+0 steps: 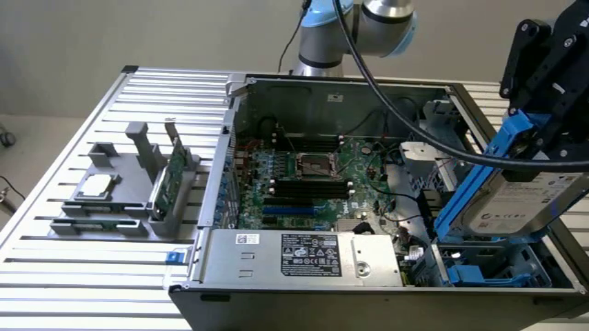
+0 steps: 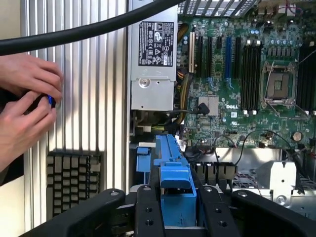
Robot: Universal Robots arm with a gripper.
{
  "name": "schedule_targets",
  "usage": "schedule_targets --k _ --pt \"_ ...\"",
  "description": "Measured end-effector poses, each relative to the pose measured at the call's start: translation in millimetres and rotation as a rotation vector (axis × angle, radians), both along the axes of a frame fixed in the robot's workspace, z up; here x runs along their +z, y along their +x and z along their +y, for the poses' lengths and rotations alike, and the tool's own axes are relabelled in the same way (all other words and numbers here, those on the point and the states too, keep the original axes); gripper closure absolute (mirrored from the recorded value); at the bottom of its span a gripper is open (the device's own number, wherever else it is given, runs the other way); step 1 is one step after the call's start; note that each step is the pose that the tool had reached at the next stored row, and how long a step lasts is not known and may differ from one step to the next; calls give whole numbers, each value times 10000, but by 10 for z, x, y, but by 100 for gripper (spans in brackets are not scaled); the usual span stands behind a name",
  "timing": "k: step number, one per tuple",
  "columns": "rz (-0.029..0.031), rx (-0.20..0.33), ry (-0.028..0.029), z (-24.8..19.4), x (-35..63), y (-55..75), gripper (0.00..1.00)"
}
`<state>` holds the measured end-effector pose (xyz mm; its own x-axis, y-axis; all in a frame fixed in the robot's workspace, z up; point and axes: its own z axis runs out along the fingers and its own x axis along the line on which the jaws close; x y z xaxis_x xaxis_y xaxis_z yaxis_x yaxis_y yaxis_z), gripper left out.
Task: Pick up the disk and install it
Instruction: 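Pick up the disk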
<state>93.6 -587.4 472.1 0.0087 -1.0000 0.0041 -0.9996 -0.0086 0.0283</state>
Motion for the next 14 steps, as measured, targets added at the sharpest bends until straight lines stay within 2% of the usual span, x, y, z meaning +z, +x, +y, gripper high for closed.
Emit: schedule_targets --k 2,5,9,12,14 --pt "2 0 -1 -30 -8 64 67" --pt "0 -1 1 -64 -23 73 67" --pt "-7 0 2 -67 -47 75 67" --pt "-56 0 14 -67 -96 75 67" --pt "-65 0 15 -67 -112 75 67"
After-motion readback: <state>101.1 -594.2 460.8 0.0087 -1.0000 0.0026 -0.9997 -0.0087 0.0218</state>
